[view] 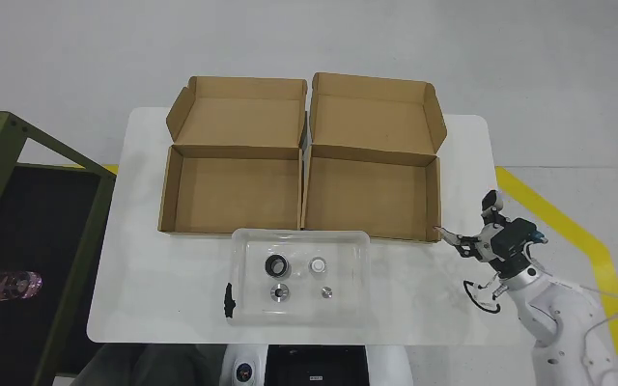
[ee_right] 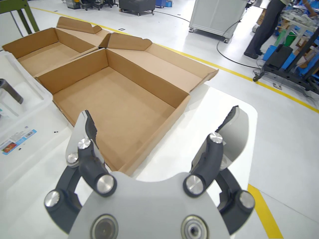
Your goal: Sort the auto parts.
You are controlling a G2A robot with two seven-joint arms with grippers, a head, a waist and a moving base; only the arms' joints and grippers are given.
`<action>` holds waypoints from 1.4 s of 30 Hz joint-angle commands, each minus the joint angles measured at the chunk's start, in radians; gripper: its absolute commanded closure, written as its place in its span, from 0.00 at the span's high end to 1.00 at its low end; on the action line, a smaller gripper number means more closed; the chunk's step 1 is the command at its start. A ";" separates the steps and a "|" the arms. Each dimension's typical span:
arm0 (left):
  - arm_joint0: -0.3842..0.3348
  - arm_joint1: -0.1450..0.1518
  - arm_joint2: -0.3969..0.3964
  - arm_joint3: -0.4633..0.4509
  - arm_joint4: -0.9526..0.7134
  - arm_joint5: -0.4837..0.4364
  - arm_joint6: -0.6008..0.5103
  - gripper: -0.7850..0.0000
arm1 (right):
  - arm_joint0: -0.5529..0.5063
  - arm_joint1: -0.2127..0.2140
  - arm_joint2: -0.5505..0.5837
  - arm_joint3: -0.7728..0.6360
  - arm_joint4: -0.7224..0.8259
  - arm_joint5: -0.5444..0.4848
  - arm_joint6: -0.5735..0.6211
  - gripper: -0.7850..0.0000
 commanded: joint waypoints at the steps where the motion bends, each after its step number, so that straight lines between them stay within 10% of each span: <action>1: 0.000 0.000 0.000 0.000 0.000 0.000 0.000 1.00 | 0.026 0.004 -0.026 -0.015 0.001 -0.053 0.017 1.00; 15: 0.000 0.000 0.000 0.000 0.000 0.000 0.000 1.00 | 0.168 0.019 -0.203 -0.085 0.023 -0.228 0.199 1.00; 42: 0.000 0.000 0.000 0.000 0.000 0.000 0.000 1.00 | 0.378 0.084 -0.657 -0.175 0.073 -0.228 0.581 1.00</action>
